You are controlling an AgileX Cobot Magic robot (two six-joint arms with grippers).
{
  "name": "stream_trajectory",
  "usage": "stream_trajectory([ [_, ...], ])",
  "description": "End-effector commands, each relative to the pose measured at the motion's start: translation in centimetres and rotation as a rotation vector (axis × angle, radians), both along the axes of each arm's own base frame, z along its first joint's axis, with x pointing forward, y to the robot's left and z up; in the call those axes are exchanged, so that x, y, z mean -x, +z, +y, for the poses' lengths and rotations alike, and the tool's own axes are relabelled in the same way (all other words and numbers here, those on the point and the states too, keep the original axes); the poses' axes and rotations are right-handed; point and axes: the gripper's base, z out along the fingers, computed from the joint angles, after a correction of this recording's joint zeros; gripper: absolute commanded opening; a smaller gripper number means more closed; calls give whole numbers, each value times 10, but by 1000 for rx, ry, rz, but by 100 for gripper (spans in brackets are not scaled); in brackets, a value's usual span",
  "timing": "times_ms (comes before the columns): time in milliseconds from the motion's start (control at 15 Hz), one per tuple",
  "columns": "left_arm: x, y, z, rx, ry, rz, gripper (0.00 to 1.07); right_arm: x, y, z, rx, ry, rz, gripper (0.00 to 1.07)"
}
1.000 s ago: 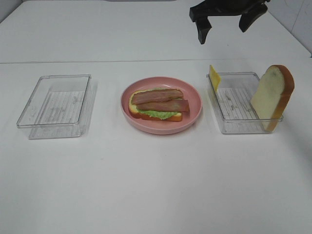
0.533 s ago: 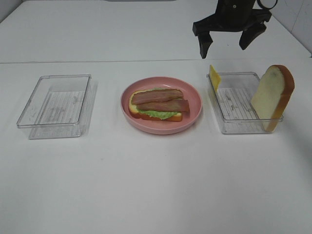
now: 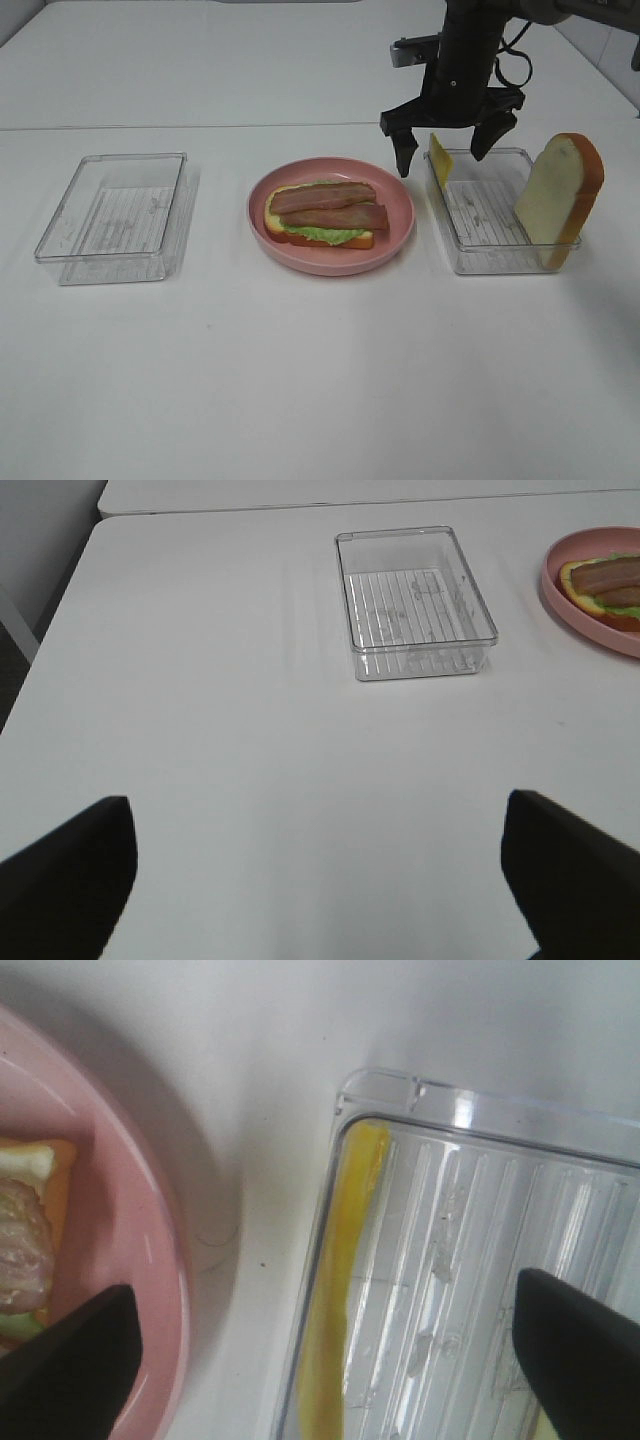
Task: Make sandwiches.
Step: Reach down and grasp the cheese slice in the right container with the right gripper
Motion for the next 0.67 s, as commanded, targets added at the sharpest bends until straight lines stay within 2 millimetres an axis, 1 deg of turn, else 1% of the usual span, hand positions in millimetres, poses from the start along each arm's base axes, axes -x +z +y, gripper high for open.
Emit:
stream_trajectory([
  [67,3,0,0,1,1,-21,91,-2,-7,0,-1,15,1,95],
  [200,3,0,0,1,1,-21,91,-2,-7,0,-2,15,1,79],
  [267,3,0,0,1,1,-21,91,-2,-7,0,-9,12,-1,67],
  [333,3,0,0,1,1,-21,91,-2,-7,1,-11,10,0,61],
  [467,3,0,0,1,1,-21,91,-2,-7,0,-9,2,0,16],
  [533,3,0,0,1,1,-21,91,-2,-7,0,-5,3,-4,0],
  [667,3,0,0,1,1,-21,91,-3,-7,-1,2,5,-8,0],
])
